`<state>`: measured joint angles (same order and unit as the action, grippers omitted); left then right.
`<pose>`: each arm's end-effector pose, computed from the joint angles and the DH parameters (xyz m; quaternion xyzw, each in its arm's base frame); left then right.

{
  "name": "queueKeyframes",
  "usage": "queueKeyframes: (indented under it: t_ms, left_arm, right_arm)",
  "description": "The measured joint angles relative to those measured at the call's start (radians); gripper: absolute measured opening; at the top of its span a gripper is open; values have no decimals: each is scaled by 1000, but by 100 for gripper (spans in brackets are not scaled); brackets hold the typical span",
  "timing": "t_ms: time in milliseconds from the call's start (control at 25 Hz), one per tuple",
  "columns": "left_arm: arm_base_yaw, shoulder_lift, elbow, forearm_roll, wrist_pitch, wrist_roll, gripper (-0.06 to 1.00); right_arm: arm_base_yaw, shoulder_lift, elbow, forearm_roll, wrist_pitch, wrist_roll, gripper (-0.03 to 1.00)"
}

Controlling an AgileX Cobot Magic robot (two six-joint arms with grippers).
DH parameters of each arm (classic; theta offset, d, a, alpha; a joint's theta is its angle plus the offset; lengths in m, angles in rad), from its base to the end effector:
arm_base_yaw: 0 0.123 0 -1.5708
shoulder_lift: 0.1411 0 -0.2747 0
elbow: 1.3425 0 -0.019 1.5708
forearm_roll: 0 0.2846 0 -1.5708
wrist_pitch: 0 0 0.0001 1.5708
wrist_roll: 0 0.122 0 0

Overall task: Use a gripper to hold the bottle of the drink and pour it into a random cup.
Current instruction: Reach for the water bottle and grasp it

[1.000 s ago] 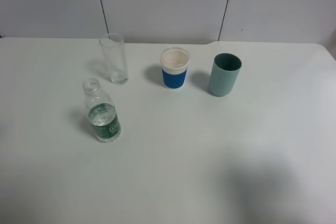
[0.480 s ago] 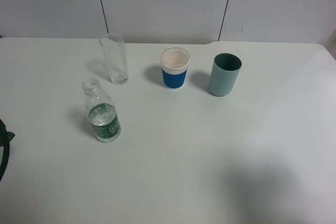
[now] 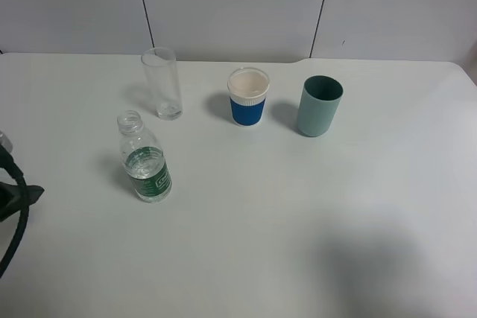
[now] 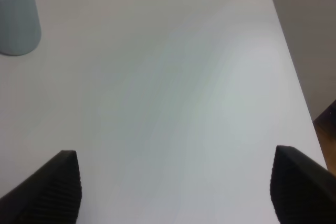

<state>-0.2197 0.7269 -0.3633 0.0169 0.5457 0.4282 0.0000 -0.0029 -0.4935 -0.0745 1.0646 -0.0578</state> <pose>0.1802 -0.0391 0.1838 0.3011 0.8807 0.0447 0.3630 0.0629 -0.0079 0.2772 -0.0233 0.8543 -0.0522 0.5167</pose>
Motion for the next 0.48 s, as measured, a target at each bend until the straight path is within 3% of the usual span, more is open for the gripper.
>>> queueKeyframes:
  t_ms: [480]
  left_arm:
    - [0, 281, 0, -5, -57, -28, 100]
  right_arm:
    - [0, 0, 0, 0, 0, 0, 74]
